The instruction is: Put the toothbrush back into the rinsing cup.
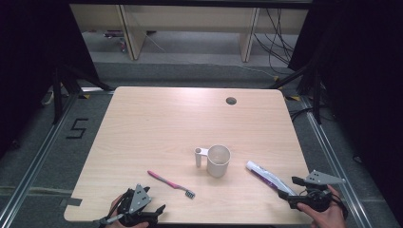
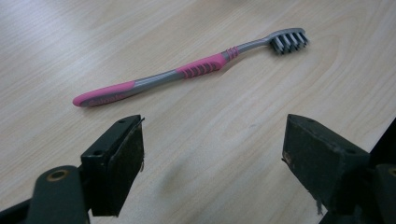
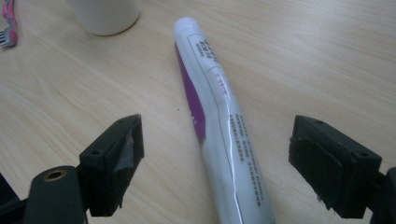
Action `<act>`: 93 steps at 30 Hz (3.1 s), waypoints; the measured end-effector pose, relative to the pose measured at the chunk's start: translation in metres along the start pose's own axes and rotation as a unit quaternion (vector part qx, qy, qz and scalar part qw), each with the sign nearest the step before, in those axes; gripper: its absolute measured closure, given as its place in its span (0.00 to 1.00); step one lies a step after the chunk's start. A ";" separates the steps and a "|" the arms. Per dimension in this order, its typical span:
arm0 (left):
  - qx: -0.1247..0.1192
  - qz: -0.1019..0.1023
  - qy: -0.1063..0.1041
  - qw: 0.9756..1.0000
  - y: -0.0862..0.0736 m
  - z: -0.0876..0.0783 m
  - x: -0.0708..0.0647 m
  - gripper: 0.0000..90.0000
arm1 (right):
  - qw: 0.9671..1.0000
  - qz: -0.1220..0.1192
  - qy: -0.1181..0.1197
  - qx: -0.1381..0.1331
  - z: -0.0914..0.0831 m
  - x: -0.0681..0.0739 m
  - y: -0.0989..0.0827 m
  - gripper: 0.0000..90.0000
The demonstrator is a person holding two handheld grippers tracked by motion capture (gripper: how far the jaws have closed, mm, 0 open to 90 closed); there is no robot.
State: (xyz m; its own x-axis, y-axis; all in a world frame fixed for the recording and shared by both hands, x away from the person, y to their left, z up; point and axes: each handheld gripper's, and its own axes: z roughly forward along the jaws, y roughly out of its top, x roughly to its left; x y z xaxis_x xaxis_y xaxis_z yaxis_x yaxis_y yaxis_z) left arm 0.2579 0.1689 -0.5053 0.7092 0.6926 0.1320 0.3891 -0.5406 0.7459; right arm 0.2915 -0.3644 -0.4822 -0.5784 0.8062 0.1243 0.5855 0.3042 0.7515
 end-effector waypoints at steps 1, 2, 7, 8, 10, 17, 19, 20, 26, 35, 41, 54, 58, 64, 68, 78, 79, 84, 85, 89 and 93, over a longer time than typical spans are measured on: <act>-0.002 -0.002 0.000 1.000 0.000 0.000 0.000 0.22 | 1.000 0.000 0.000 0.001 0.000 0.000 0.000 0.21; 0.005 0.012 0.002 1.000 0.001 -0.001 0.002 0.22 | 1.000 -0.002 0.001 0.002 -0.001 0.001 0.000 0.21; -0.004 0.000 0.005 1.000 0.001 0.001 0.000 0.22 | 1.000 0.000 0.005 -0.001 -0.002 0.002 0.000 0.20; -0.001 0.002 0.001 1.000 0.000 0.001 0.000 0.22 | 1.000 -0.005 0.002 -0.004 -0.001 0.001 -0.001 0.20; 0.003 0.001 -0.001 1.000 0.000 0.001 0.000 0.22 | 1.000 -0.016 0.000 -0.006 -0.001 0.000 0.000 0.20; -0.005 -0.005 0.002 1.000 0.002 0.002 0.000 0.22 | 1.000 -0.016 -0.003 -0.009 -0.002 0.000 0.000 0.21; -0.008 -0.007 0.006 1.000 0.003 0.002 0.001 0.22 | 1.000 -0.016 -0.003 -0.009 -0.003 -0.001 0.000 0.22; -0.006 -0.002 0.007 1.000 0.004 0.003 0.003 0.22 | 1.000 -0.018 -0.003 -0.011 -0.003 -0.001 0.000 0.23; -0.014 -0.002 0.006 1.000 0.010 0.008 0.005 0.22 | 1.000 -0.015 -0.002 -0.019 -0.004 -0.002 0.001 0.23; -0.045 0.000 -0.008 0.999 0.024 0.015 0.012 0.19 | 1.000 0.001 0.005 -0.014 -0.002 -0.002 0.001 0.23; -0.019 0.025 -0.020 0.999 0.033 0.019 0.017 0.19 | 1.000 -0.009 0.003 -0.016 -0.003 -0.006 0.002 0.23; 0.080 0.116 -0.071 0.987 0.059 0.042 0.031 0.38 | 1.000 -0.020 0.002 -0.016 0.000 -0.002 0.006 0.25; 0.121 0.138 -0.095 0.978 0.066 0.050 0.032 0.44 | 1.000 -0.005 0.009 -0.012 0.000 -0.001 0.006 0.25; 0.142 0.163 -0.113 0.970 0.076 0.058 0.034 0.56 | 1.000 -0.020 -0.001 -0.012 0.000 -0.004 0.005 0.26; 0.160 0.174 -0.130 0.963 0.081 0.062 0.034 0.62 | 1.000 -0.008 0.007 -0.003 0.001 -0.001 0.005 0.26; 0.211 0.184 -0.144 0.949 0.091 0.070 0.035 0.77 | 1.000 -0.013 0.006 0.001 0.002 -0.002 0.004 0.26; 0.215 0.183 -0.146 0.948 0.091 0.070 0.034 0.77 | 1.000 -0.022 0.004 -0.002 0.001 -0.003 0.005 0.27; 0.247 0.180 -0.150 0.940 0.094 0.074 0.033 0.79 | 1.000 -0.023 0.003 -0.004 0.001 -0.003 0.005 0.27; 0.250 0.179 -0.151 0.940 0.094 0.075 0.033 0.79 | 1.000 -0.022 0.005 -0.003 0.001 -0.003 0.005 0.27; 0.262 0.168 -0.154 0.938 0.095 0.076 0.030 0.81 | 1.000 -0.019 0.006 -0.003 0.001 -0.003 0.004 0.27; 0.276 0.165 -0.153 0.934 0.097 0.078 0.031 0.85 | 1.000 -0.020 0.008 0.001 0.002 -0.002 0.004 0.27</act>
State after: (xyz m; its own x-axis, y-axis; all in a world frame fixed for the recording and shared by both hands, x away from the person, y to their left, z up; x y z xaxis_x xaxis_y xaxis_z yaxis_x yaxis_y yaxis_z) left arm 0.3637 0.1004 -0.4801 0.9461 0.3214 0.0391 0.3038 -0.9230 0.2363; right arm 0.2967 -0.3638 -0.4805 -0.6107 0.7850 0.1035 0.5618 0.3375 0.7553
